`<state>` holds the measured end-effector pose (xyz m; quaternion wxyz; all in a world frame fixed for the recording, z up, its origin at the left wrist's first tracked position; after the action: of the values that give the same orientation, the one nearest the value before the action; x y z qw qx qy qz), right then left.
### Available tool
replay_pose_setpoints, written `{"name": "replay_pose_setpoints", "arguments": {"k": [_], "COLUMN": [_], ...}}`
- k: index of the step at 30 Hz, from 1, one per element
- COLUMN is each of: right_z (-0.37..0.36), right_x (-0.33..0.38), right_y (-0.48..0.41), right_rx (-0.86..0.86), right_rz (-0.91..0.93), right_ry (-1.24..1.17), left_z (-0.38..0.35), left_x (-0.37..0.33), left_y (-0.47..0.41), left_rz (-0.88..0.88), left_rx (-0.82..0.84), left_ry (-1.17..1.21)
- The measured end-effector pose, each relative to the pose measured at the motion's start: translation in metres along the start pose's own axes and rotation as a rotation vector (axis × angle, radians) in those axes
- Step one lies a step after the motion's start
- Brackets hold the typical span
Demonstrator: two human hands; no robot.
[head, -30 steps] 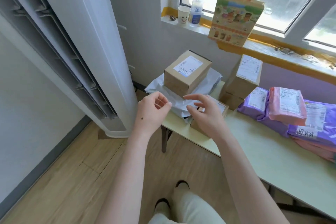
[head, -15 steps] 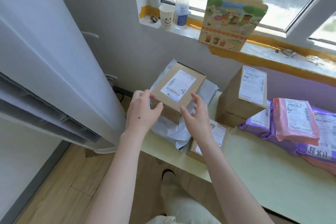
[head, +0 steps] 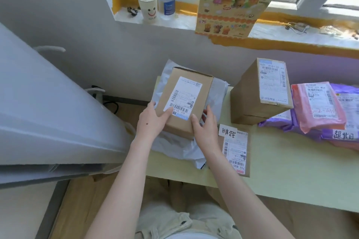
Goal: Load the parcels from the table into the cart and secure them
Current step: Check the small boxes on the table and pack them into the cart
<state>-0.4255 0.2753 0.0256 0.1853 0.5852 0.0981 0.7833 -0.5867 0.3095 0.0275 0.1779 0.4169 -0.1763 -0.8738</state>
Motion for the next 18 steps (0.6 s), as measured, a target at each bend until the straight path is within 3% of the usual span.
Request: {"name": "replay_pose_setpoints", "arguments": {"k": [11, 18], "right_z": [-0.029, -0.02], "right_x": [-0.005, 0.009], "right_y": [0.022, 0.049], "right_rx": [-0.092, -0.185], "right_rz": [-0.138, -0.033], "right_ry": [-0.177, -0.41], "left_z": [0.012, 0.05], "left_x": [0.017, 0.001], "left_y": [-0.01, 0.001], "left_rz": [-0.016, -0.176], "left_rx": [0.282, 0.444], "left_ry": [0.317, 0.526]}}
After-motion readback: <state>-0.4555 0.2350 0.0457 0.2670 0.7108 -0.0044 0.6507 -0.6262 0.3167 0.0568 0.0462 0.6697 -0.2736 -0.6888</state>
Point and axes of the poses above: each hand's wrist, its own y-axis away from the middle knuckle, its own z-axis out of the back of the hand, x = y × z, the point moved 1 cm from there along -y, towards the middle knuckle, and after that the axes turned 3 degrees about x, right-handed, at the moved point
